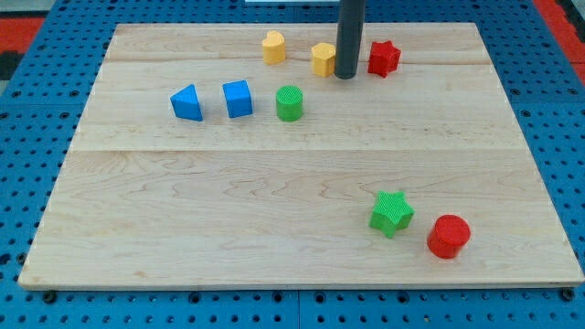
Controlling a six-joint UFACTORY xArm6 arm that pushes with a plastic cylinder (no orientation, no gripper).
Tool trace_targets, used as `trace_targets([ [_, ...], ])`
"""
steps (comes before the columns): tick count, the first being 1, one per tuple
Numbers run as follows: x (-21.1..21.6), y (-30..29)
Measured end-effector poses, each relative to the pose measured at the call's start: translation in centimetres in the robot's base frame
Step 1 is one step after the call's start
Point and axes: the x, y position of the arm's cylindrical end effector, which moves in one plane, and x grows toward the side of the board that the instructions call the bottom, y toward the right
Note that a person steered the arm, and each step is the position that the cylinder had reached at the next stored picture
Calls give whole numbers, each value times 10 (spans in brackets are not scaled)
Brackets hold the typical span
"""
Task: Move the yellow heart to the left side of the yellow hexagon
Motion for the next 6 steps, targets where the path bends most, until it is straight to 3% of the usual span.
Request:
trace_targets([
  [1, -1, -45],
  [2, -21, -134],
  [3, -63, -199],
  [4, -104, -184],
  [5, -111, -102],
  [6, -96, -61],
])
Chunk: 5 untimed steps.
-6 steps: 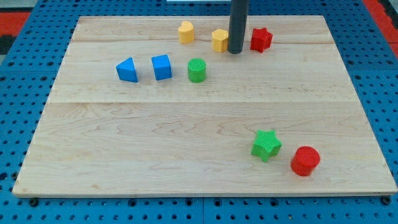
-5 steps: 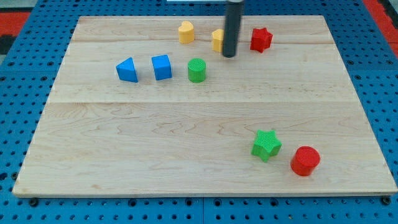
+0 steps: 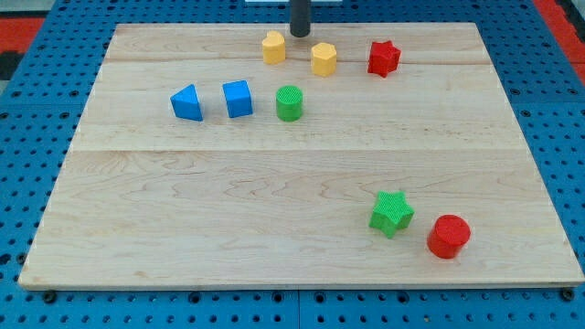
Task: Move the yellow heart to the left side of the yellow hexagon
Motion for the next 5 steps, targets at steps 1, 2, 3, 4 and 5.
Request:
trace_targets([
  [1, 12, -24],
  [2, 1, -53],
  [3, -2, -86],
  [4, 12, -89],
  [5, 19, -89],
])
